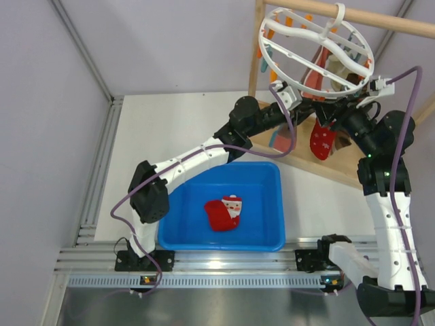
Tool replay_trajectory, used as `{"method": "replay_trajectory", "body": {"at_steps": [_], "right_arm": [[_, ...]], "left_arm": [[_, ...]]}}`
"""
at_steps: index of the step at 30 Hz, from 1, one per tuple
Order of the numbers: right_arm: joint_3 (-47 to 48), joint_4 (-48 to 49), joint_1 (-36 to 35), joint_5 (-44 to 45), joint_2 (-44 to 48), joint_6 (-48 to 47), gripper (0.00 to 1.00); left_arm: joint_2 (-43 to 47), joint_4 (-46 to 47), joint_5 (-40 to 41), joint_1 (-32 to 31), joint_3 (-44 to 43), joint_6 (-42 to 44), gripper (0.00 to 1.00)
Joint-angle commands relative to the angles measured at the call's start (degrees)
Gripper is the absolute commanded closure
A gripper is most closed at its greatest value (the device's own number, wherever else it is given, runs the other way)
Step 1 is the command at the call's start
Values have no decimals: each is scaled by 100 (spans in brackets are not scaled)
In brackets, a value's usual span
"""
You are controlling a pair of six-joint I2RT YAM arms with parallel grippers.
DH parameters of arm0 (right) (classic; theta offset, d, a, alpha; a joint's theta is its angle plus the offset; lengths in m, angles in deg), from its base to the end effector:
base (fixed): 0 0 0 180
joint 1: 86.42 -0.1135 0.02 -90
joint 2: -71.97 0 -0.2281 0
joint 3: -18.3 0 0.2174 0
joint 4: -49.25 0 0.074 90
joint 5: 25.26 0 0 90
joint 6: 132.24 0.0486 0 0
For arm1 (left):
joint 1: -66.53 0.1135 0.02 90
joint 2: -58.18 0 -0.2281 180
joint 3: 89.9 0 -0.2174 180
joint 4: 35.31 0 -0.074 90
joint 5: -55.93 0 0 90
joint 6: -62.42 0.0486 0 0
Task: Clip the socks to the hanger
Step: Open the clamp at the hanger.
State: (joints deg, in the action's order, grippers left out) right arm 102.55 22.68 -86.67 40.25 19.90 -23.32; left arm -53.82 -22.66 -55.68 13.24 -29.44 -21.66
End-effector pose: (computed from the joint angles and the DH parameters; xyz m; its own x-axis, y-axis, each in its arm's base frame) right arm 0.1814 0.0209 0.4208 -0.0426 0.2949 -0.9546 -0.4257 0.8590 0.2844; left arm 0.2444 -0.3577 0.3947 0.3034 -0.2465 -0.9204 0.9256 0.3057 0.2232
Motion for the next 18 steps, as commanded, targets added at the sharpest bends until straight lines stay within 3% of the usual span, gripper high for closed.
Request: {"method": "replay_trajectory", "body": {"at_steps": [1, 11, 14, 15, 18], "right_arm": [[-134, 289, -133, 15, 101, 165, 53], [-196, 809, -195, 85, -259, 244, 56], [-187, 835, -186, 102, -303, 244, 72], [-187, 844, -186, 111, -303, 235, 85], [-169, 826, -186, 181, -251, 235, 99]], "left_arm": [[135, 139, -625, -181, -230, -143, 89], [118, 192, -1082, -190, -256, -336, 88], [126, 175, -1170, -190, -265, -371, 87], [135, 148, -1162, -190, -273, -398, 86], [179, -10, -1127, -190, -256, -372, 76]]}}
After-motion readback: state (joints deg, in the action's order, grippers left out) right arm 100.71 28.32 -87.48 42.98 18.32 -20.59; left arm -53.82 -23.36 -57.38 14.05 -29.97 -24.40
